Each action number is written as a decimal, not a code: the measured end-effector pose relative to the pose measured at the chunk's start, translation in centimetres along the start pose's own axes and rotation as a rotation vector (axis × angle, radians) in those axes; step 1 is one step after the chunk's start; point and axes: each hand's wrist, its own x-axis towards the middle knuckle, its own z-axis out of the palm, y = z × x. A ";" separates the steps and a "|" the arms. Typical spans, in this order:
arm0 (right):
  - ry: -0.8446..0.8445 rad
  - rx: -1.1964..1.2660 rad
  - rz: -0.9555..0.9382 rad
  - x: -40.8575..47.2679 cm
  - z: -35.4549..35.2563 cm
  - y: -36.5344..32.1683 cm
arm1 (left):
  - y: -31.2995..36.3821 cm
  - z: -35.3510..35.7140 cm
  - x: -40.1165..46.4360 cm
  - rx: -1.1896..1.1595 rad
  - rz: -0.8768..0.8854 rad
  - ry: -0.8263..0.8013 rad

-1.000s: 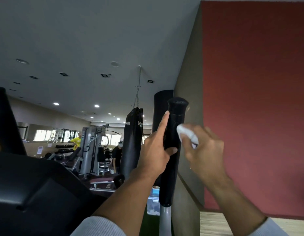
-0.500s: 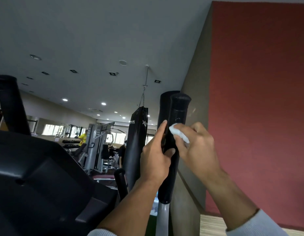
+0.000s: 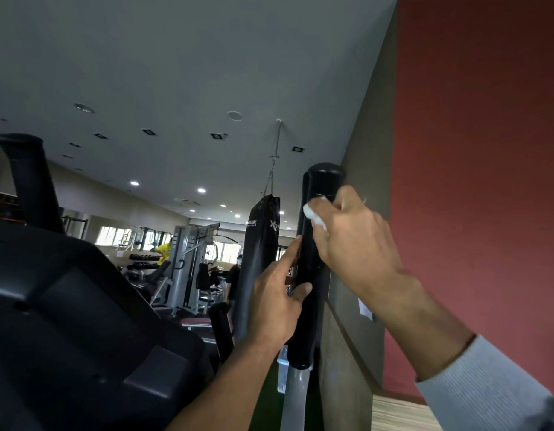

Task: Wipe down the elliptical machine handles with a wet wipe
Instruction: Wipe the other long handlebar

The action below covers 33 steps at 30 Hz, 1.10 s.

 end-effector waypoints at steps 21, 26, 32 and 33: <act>0.214 0.481 0.176 -6.3 4.9 2.2 | -0.4 0.5 -0.1 0.007 0.062 0.038; 0.445 0.542 0.286 -2.3 2.6 1.8 | -1.3 0.9 0.0 -0.030 0.062 0.035; 0.317 0.459 0.218 -4.4 4.5 1.3 | -1.6 1.0 -0.6 -0.040 0.058 0.028; 0.262 0.447 0.194 -5.9 5.0 1.3 | -1.6 1.0 -0.7 -0.036 0.056 0.030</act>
